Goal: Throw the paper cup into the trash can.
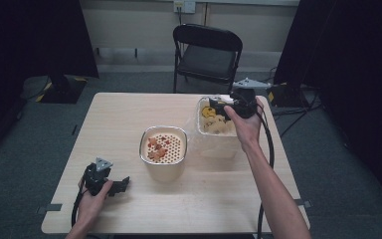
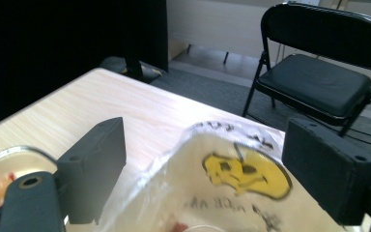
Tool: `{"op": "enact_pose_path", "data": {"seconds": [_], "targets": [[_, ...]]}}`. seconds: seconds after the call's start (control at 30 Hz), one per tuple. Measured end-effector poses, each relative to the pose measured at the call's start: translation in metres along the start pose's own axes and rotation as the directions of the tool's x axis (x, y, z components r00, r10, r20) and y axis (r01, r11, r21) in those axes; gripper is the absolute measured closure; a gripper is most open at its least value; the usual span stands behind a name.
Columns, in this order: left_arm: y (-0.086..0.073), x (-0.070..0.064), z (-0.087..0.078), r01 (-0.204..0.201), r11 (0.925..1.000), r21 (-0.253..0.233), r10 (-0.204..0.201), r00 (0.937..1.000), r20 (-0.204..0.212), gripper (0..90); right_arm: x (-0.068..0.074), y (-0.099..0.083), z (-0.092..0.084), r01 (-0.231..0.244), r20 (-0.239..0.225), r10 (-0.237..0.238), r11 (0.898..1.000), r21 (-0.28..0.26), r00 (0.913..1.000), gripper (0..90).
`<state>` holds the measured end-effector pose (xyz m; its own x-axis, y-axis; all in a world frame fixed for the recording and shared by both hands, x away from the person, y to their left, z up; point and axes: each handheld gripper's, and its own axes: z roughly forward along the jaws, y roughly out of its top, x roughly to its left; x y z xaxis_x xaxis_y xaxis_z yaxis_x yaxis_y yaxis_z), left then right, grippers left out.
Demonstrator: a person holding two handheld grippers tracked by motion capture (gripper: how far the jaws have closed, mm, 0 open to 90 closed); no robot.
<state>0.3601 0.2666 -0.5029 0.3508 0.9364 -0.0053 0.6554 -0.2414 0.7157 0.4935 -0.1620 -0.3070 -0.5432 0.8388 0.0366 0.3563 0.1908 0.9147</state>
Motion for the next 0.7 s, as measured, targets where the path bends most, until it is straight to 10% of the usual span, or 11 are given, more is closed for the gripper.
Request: {"op": "enact_pose_path", "data": {"seconds": [0.7], "targets": [[0.000,0.000,0.000,-0.001,1.0000,0.001,0.001,1.0000,-0.001,0.0,0.021,-0.081,-0.089,-0.048,0.003,0.048,0.998,0.030,0.9988,16.2]]}}
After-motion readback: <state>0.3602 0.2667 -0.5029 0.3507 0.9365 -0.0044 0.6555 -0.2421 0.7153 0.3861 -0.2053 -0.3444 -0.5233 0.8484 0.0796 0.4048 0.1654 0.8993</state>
